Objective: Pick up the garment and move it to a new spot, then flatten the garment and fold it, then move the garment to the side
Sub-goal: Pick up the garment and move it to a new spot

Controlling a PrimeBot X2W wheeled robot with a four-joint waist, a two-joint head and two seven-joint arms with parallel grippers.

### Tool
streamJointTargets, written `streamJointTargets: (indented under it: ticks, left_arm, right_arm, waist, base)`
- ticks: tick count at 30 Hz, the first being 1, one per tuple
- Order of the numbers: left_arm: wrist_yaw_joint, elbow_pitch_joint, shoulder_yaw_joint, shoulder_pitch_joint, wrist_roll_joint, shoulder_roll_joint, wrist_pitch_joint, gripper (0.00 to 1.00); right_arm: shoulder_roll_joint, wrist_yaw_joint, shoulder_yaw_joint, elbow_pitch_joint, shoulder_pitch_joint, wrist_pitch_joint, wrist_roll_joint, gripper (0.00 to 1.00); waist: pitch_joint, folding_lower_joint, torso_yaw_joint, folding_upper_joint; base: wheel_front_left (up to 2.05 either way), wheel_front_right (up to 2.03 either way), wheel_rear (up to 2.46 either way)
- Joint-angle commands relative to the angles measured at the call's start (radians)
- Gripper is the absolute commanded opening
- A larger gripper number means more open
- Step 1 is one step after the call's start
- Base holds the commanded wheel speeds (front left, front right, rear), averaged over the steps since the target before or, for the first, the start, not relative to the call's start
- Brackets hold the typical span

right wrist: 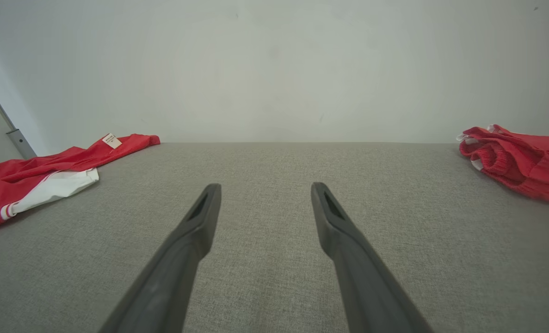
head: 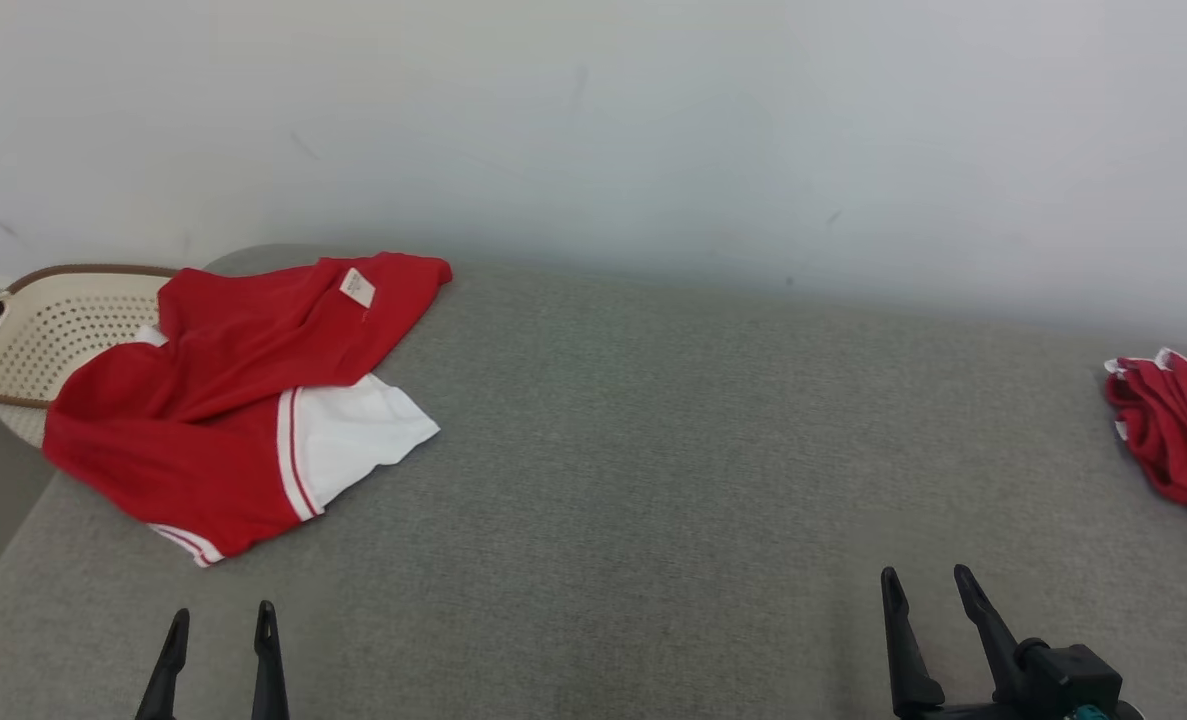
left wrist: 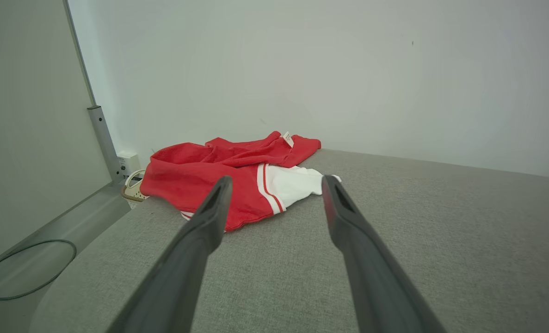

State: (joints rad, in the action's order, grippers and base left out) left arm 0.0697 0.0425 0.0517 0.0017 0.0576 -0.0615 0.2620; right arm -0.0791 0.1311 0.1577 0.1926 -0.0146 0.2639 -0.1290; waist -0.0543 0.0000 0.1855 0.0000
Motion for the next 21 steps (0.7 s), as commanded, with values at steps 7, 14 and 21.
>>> streamJointTargets:
  ticks: [7, 14, 21]
  left_arm:
    - [-0.002, 0.022, 0.011, 0.016, -0.007, -0.025, 0.004, 1.0]
    - [0.002, 0.026, 0.016, 0.017, -0.004, -0.035, 0.004, 1.0]
    - [0.008, 0.022, 0.02, 0.023, 0.005, -0.038, 0.004, 1.0]
  right_arm:
    - [0.001, -0.001, 0.009, 0.017, -0.007, 0.001, -0.012, 1.0]
    - [0.006, -0.001, 0.014, 0.027, -0.01, 0.001, -0.016, 1.0]
    - [0.009, -0.001, 0.021, 0.036, -0.016, 0.001, -0.016, 1.0]
  waist:
    - [-0.008, 0.0, 0.162, 0.0]
    - [-0.01, 0.0, 0.242, 0.0]
    - [-0.008, 0.0, 0.278, 0.0]
  base:
    - [0.0, 0.0, 0.0]
    - [0.0, 0.0, 0.0]
    - [0.0, 0.0, 0.0]
